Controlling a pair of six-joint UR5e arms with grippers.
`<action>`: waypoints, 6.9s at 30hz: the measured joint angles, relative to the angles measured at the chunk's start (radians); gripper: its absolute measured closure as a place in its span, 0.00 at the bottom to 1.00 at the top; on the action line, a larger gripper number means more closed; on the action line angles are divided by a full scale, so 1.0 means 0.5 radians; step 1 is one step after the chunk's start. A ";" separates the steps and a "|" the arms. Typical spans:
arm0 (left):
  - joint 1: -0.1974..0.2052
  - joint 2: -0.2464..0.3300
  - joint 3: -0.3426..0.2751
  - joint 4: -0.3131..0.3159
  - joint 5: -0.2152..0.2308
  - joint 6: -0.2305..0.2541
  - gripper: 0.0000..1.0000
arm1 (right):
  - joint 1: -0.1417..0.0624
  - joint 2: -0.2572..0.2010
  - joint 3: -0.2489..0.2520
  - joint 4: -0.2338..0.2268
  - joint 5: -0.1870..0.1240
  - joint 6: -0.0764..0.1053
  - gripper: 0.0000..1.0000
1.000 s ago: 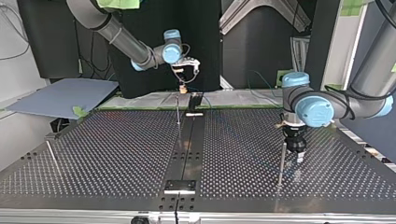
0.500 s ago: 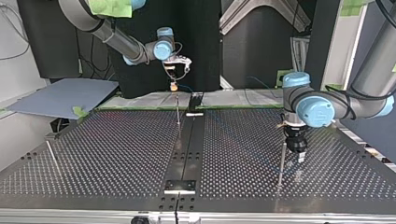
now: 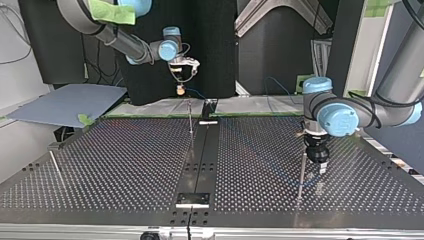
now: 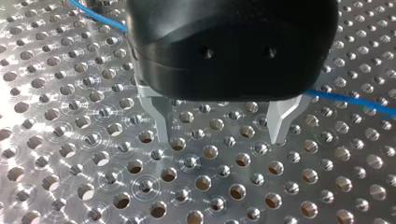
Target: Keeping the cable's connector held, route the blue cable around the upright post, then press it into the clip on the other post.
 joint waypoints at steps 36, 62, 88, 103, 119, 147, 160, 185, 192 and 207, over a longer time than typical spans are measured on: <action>-0.030 0.001 0.000 -0.050 -0.117 -0.107 0.00 | -0.078 -0.276 0.311 -0.296 -0.080 0.066 1.00; -0.003 0.002 -0.002 -0.082 -0.002 -0.418 0.00 | -0.128 -0.308 0.331 -0.321 -0.127 0.089 1.00; 0.093 0.048 -0.117 0.090 0.226 -0.844 0.00 | -0.151 -0.309 0.342 -0.321 -0.127 0.088 1.00; 0.137 0.151 -0.304 0.212 0.325 -1.081 0.00 | -0.155 -0.312 0.347 -0.323 -0.127 0.089 1.00; 0.128 0.316 -0.406 0.224 0.406 -1.349 0.00 | -0.158 -0.337 0.356 -0.321 -0.127 0.095 1.00; 0.077 0.539 -0.584 0.244 0.520 -1.819 0.00 | -0.159 -0.376 0.372 -0.321 -0.127 0.098 1.00; 0.036 0.698 -0.667 0.200 0.498 -1.814 0.00 | -0.165 -0.386 0.376 -0.321 -0.127 0.098 1.00; -0.009 1.095 -0.649 -0.070 0.217 -1.467 0.00 | -0.167 -0.398 0.377 -0.321 -0.135 0.089 1.00; -0.026 1.144 -0.532 -0.189 0.098 -1.347 0.00 | -0.167 -0.401 0.377 -0.320 -0.136 0.086 1.00; -0.134 0.996 -0.293 -0.428 -0.140 -1.109 0.00 | -0.170 -0.404 0.376 -0.321 -0.136 0.086 1.00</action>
